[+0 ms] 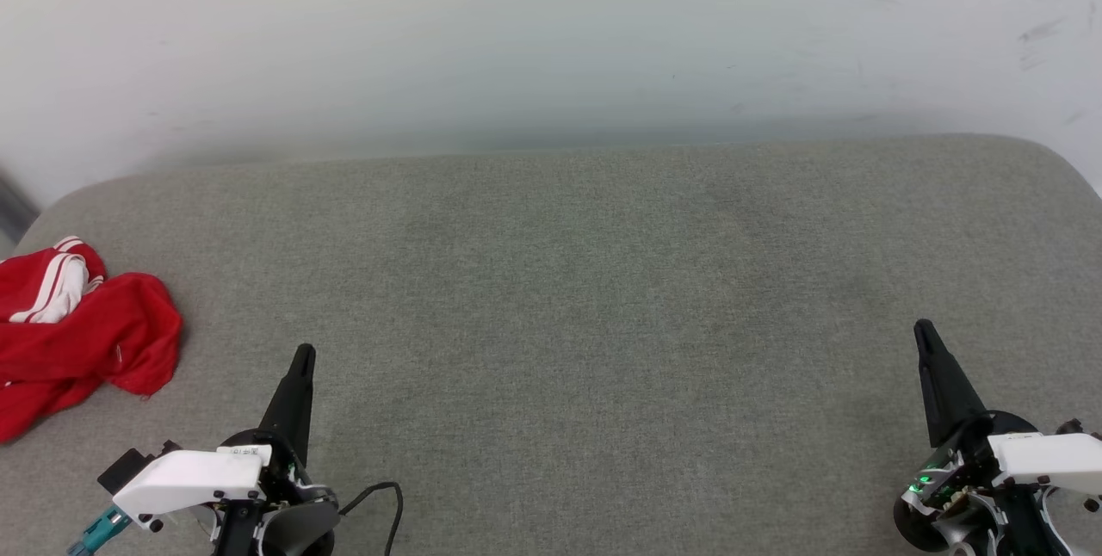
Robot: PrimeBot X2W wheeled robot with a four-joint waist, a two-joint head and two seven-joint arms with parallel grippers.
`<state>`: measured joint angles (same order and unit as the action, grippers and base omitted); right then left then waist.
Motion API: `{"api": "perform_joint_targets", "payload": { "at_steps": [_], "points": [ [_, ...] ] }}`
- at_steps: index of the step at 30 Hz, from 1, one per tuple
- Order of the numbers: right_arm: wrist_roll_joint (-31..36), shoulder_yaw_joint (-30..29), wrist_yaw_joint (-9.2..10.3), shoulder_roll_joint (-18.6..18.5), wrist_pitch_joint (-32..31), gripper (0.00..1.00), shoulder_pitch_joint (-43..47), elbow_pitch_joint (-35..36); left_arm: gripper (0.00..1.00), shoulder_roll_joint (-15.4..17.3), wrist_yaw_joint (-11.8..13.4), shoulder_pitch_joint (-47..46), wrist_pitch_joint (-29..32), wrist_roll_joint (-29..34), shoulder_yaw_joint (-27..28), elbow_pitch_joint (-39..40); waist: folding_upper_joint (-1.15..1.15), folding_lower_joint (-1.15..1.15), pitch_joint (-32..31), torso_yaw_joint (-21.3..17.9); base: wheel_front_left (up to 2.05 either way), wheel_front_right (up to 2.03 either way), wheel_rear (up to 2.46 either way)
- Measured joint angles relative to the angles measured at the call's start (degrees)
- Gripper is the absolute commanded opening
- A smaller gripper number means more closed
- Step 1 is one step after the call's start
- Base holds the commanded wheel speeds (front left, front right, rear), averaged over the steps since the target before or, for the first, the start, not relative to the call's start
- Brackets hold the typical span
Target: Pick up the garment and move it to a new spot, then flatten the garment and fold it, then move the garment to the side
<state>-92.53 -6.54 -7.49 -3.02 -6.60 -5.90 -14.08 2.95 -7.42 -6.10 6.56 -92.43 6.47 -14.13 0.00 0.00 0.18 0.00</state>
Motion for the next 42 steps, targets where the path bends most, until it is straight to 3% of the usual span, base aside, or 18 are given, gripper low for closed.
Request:
{"api": "perform_joint_targets", "payload": {
  "at_steps": [42],
  "points": [
    [0.0, 0.0, 0.00, 0.0, 0.0, 0.00, 0.0, 0.0, 0.00, 0.0, 0.0, 0.0, 0.0, 0.0, 0.0, 0.0, 0.00, 0.00, 0.0, 0.0, 0.00, 0.00, 0.00]
  ]
}}
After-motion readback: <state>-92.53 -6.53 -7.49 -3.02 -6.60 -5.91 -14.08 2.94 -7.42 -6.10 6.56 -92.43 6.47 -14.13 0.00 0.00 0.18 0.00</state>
